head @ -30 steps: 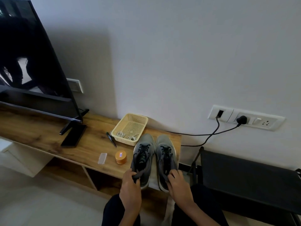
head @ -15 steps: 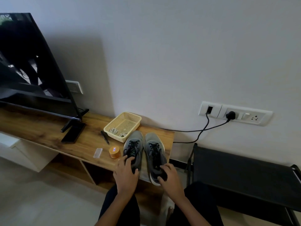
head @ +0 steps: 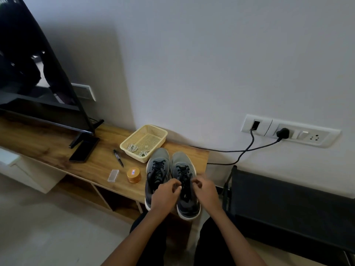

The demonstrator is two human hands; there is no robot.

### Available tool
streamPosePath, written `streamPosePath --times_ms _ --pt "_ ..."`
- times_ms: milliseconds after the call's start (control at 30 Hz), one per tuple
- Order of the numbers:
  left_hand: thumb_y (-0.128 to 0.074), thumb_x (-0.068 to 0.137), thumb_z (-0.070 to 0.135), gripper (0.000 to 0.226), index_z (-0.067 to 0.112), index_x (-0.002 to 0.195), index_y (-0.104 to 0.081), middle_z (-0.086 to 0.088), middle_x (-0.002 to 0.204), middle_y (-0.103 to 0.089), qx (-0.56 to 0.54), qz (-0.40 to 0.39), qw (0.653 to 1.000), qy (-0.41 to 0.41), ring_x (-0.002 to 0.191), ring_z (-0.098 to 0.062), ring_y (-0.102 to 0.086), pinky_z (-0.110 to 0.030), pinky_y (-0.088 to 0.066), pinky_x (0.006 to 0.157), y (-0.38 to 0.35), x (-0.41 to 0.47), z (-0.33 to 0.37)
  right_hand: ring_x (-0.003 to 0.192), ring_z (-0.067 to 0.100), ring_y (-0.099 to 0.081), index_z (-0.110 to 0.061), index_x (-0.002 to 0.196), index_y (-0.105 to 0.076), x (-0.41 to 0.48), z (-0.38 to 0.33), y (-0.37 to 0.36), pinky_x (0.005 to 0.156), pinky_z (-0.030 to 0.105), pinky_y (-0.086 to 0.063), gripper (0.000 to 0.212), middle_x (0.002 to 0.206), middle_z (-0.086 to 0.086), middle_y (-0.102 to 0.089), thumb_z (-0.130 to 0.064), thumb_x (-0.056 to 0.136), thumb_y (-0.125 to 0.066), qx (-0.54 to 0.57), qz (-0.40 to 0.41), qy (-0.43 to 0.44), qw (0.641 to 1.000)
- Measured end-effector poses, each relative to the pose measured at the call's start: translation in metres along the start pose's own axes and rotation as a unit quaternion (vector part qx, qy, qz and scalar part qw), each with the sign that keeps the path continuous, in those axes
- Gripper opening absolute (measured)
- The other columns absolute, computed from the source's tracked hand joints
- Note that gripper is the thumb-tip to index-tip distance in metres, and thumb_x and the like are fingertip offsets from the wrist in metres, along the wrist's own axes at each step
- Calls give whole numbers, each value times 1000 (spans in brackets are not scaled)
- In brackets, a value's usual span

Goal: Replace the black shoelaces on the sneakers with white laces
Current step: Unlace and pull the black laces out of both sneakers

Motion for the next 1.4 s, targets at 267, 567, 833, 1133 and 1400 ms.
streamPosePath --times_ms 267,567,833,1133,1400 --pt "-38 98 26 44 35 141 -34 -8 110 -63 183 -63 980 -54 97 -28 -61 -36 -47 71 -19 18 11 91 19 -51 -14 107 -61 27 -5 -16 68 35 -50 20 108 4 -48 -16 92 -48 -233 -77 109 963" --pt "-48 94 31 41 30 133 -36 -4 97 -66 38 -33 998 31 87 -22 -63 -34 -51 69 -18 20 0 67 16 -55 -10 81 -53 30 17 1 57 23 -51 17 80 9 -54 -1 94 -48 291 -11 -216 932" --pt "-43 98 29 29 20 126 -44 -7 119 -60 72 -55 993 75 108 -27 -58 -38 -46 84 -40 22 24 67 20 -57 -6 83 -52 20 24 -2 50 26 -54 17 80 13 -56 0 96 -43 485 0 -340 806" --pt "-59 90 27 17 16 79 -52 4 71 -51 -163 -9 985 56 72 -15 -52 -27 -39 66 -13 27 17 69 22 -59 -12 74 -62 4 15 13 62 36 -51 20 75 11 -63 2 87 -55 225 14 -237 945" --pt "-48 98 24 25 12 114 -63 0 108 -61 -248 -90 964 -10 105 -14 -56 -26 -44 88 1 17 23 76 19 -62 -8 103 -65 -7 -21 7 58 25 -49 16 88 10 -66 -6 88 -60 384 -71 -234 890"
Point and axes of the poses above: each hand's wrist, its own x-axis towards the middle knuckle, its own y-axis out of the back of the hand, z = x × y, the point moved 3 cm from there along x, towards the middle knuckle
